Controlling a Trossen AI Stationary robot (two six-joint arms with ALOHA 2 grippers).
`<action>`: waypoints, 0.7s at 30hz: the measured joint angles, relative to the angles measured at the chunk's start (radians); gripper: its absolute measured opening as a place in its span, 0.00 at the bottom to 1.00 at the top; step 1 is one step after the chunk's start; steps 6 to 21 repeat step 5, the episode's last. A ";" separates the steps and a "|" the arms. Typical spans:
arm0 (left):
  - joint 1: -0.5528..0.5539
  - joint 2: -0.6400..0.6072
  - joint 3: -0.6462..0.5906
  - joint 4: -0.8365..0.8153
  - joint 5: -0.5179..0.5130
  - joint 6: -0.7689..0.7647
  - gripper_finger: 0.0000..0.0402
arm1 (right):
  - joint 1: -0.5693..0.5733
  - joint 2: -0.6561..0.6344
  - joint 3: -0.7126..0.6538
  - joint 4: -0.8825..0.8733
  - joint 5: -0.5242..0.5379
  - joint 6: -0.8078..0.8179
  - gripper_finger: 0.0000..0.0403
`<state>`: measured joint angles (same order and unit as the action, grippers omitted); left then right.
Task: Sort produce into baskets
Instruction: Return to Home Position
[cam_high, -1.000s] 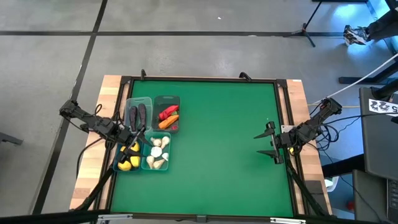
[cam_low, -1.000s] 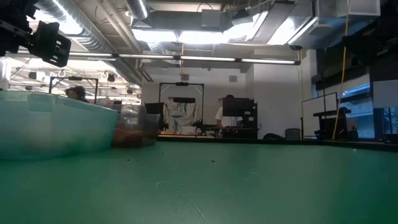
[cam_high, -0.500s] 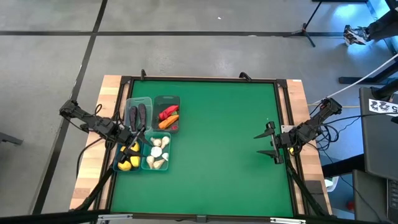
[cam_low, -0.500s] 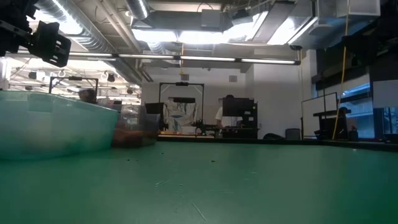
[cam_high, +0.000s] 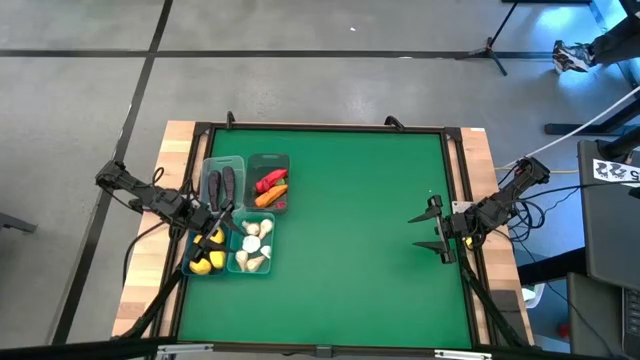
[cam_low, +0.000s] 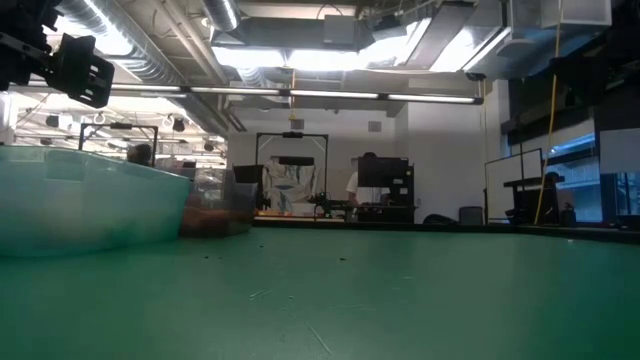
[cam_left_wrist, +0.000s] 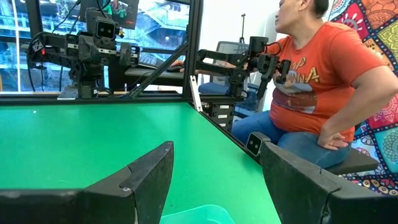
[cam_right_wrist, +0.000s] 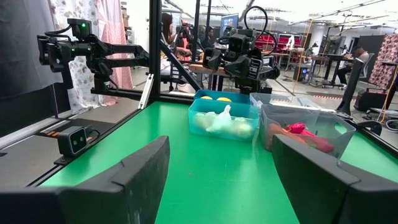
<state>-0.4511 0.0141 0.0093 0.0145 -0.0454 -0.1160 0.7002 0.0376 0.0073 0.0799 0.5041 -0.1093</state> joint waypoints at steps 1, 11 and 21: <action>0.000 0.000 0.000 0.000 0.000 0.000 0.59 | 0.000 0.000 0.000 0.000 0.000 0.000 0.70; 0.000 0.000 0.000 0.000 0.000 0.000 0.59 | 0.000 0.000 0.000 0.000 0.000 0.000 0.70; 0.000 0.000 0.000 0.000 0.000 0.000 0.59 | 0.000 0.000 0.000 0.000 0.000 0.000 0.70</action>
